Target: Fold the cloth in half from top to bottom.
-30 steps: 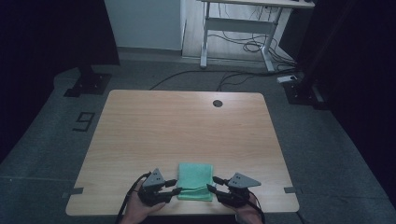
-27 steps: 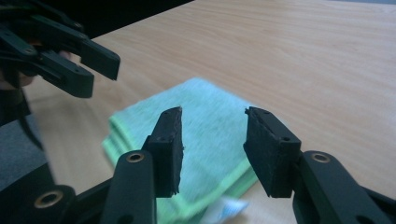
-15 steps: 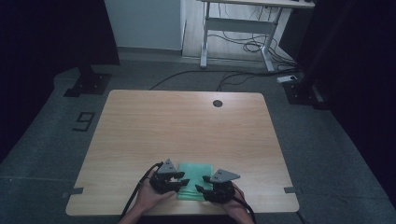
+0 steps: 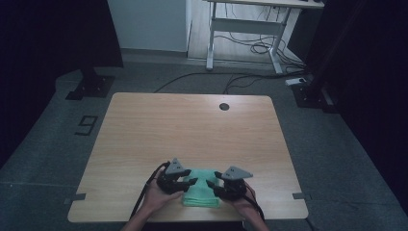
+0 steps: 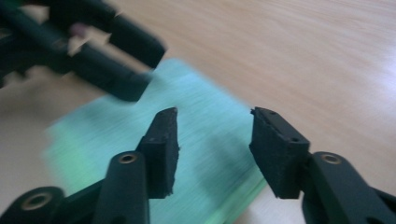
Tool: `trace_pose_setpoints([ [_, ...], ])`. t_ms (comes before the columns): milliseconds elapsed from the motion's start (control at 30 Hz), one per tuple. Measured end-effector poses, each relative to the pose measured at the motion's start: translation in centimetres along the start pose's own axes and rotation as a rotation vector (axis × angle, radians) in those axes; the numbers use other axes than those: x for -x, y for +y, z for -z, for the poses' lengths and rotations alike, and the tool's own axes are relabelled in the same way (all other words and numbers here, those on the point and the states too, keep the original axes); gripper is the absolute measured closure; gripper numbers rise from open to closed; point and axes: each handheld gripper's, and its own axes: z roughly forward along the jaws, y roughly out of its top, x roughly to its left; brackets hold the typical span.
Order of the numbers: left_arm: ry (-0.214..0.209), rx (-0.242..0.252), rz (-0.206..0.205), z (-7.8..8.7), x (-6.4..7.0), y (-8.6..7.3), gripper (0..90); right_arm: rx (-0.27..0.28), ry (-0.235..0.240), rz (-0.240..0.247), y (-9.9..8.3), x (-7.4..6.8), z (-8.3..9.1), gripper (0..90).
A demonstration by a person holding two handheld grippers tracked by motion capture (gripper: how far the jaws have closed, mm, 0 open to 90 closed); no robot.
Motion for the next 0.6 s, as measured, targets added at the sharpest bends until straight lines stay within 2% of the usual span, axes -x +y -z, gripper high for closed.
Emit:
trace_pose_setpoints([
  [100, 0.007, -0.047, 0.017, -1.3, -0.7, -0.3, 54.7, -0.037, -0.008, -0.022, 0.5, 1.1, -2.1, 57.0],
  [133, 0.009, -0.051, 0.019, -1.4, -0.7, -0.5, 54.2, -0.071, -0.014, -0.002, 0.1, 1.0, -2.9, 57.5],
  [233, 0.008, -0.049, 0.023, -1.6, -0.8, -1.4, 54.6, -0.088, -0.015, -0.006, -0.5, 1.0, -3.2, 58.4],
  [267, 0.007, -0.041, 0.022, -1.7, -0.8, -1.5, 54.7, -0.069, -0.007, -0.024, -0.9, 1.2, -3.1, 58.6],
  [333, 0.011, -0.038, 0.024, -1.6, -0.8, -1.4, 54.7, -0.066, -0.011, -0.034, -1.1, 1.4, -2.7, 58.0],
  [400, 0.022, -0.034, 0.02, -1.5, -0.6, -1.3, 53.9, -0.067, -0.026, -0.02, -1.1, 1.2, -2.4, 55.9],
  [467, 0.021, -0.011, 0.018, -0.7, -0.3, -1.2, 52.6, -0.049, -0.033, -0.004, -0.9, 0.8, -1.7, 52.2],
  [533, 0.017, 0.009, 0.013, 0.5, 0.3, -1.2, 52.0, -0.018, -0.019, -0.001, -0.9, 0.2, -0.6, 50.7],
  [600, 0.015, 0.013, -0.009, 1.4, 1.1, -1.6, 51.7, -0.003, 0.009, 0.022, -1.3, -0.8, 0.5, 48.1],
])
